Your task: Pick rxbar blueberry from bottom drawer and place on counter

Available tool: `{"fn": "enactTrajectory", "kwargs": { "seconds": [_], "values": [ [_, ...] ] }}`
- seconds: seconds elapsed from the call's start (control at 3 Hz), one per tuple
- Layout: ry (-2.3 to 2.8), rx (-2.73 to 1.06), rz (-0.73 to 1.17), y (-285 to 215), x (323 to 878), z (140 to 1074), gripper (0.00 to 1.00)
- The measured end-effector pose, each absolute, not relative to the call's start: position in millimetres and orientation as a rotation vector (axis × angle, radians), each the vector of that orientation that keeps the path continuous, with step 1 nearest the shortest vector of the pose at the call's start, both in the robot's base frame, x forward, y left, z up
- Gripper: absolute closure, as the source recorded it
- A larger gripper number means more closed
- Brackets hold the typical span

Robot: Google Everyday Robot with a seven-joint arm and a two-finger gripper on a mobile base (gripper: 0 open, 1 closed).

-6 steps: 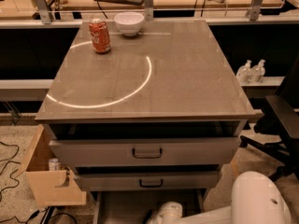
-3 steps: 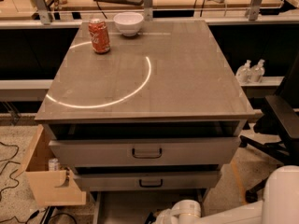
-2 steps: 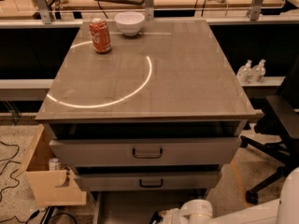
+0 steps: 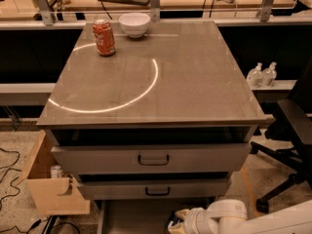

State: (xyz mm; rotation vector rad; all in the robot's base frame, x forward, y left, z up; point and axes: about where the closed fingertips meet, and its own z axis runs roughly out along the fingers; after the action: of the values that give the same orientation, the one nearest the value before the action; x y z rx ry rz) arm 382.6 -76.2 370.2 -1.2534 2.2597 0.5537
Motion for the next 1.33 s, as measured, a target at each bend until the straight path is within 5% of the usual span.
{"fn": "enactTrajectory", "kwargs": {
  "seconds": [1.33],
  "values": [
    [2.285, -1.32, 0.391, -89, 366, 477, 1.0]
  ]
}}
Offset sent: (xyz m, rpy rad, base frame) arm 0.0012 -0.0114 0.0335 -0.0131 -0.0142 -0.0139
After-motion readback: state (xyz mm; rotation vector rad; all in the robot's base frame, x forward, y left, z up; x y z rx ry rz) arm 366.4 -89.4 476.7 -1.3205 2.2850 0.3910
